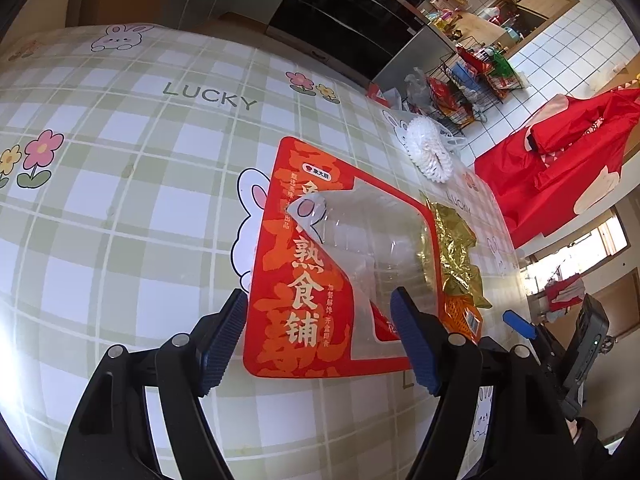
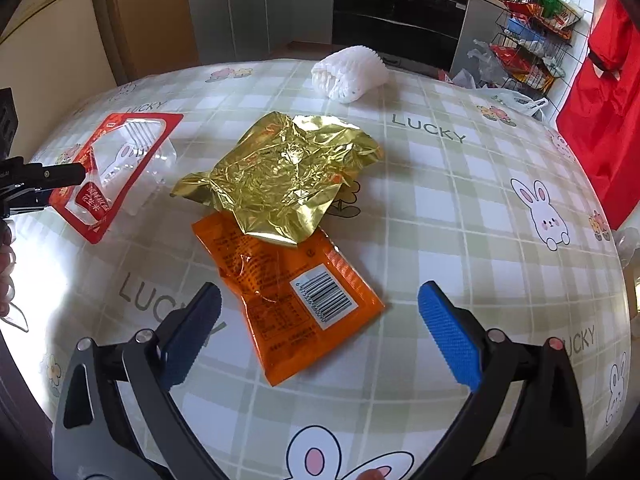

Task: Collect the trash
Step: 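Reach the left tool to the red-framed clear plastic tray and grasp it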

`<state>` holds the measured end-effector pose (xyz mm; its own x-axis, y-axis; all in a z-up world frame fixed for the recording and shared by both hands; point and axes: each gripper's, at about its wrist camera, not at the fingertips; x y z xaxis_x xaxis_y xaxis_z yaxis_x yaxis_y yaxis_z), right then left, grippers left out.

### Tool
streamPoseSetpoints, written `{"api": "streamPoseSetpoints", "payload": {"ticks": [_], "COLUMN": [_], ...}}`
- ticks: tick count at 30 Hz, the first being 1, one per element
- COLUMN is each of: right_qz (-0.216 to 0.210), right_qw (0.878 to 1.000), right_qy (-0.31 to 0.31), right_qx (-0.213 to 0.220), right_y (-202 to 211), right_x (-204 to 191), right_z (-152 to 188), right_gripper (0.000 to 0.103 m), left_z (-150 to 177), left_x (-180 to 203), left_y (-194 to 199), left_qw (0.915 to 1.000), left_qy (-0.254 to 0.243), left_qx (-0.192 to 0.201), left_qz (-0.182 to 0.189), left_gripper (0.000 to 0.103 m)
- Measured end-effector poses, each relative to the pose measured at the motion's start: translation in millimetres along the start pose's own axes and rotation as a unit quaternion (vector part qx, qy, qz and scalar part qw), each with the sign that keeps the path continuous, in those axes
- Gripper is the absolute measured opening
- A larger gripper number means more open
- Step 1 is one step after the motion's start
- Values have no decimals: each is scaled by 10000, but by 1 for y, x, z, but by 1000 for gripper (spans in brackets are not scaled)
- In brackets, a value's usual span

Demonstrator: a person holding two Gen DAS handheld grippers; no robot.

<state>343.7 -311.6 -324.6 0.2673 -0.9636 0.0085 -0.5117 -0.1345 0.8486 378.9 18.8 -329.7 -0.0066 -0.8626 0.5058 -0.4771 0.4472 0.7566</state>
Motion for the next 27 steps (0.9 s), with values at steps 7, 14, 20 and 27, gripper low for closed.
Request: {"api": "streamPoseSetpoints", "payload": {"ticks": [7,14,20,27], "right_qz": [15,-47,-163,-371], "right_qw": [9995,9988,9985,9979], "right_qy": [264,415,417,254], "right_qx": [-169,-245,-323,-468], "right_y": [-19,-32,-41,-48], "right_x": [-5,-11,-15,-13], "right_z": [-6,-12,-20,-24], "right_gripper": [97,97,97,98], "left_z": [1,7,12,23], "left_x": [0,-4,-3,-9], "left_y": [-9,10,34,69], "left_qw": [9999,9995,9976,9953], "left_qy": [-15,-268,-575,-680], "left_qx": [-87,150,365,689], "left_qz": [-50,-95,-125,-102], "left_gripper": [68,52,42,38]}}
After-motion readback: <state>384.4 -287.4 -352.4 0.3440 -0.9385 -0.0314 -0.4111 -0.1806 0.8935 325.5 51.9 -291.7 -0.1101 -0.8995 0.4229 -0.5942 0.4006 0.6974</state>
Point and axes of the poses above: each gripper's, at about its wrist camera, not at the fingertips, and y roughly against the way its jaws point, x to its right, z to its underside, and after that the axes turned 1 degree about -x, right-handed
